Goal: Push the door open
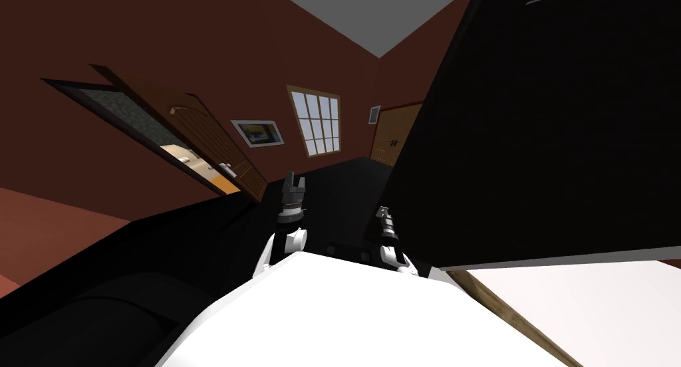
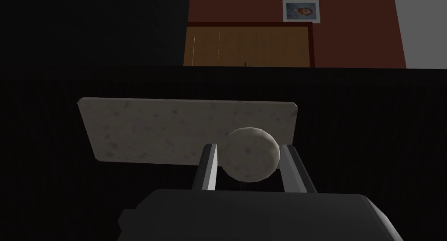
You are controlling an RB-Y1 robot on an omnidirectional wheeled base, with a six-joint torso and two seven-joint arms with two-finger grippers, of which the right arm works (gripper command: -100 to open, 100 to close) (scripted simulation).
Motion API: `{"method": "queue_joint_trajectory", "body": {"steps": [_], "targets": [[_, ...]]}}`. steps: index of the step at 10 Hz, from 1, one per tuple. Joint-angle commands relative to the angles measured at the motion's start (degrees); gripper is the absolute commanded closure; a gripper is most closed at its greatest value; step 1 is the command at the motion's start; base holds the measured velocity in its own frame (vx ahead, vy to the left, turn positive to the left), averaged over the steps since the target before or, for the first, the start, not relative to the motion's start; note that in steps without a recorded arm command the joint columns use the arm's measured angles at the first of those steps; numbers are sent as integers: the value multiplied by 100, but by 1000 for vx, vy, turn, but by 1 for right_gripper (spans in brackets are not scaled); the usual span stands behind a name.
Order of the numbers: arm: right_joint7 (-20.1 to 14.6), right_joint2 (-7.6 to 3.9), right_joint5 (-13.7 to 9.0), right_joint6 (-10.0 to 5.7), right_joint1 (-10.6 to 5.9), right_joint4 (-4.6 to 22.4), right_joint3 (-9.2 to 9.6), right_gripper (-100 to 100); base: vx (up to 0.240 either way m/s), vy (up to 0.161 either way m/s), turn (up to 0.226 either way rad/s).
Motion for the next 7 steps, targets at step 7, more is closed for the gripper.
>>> {"method": "queue_joint_trajectory", "body": {"steps": [7], "targets": [[161,50,-244,10,-22,-59,-505,100,199,65,-66]]}}
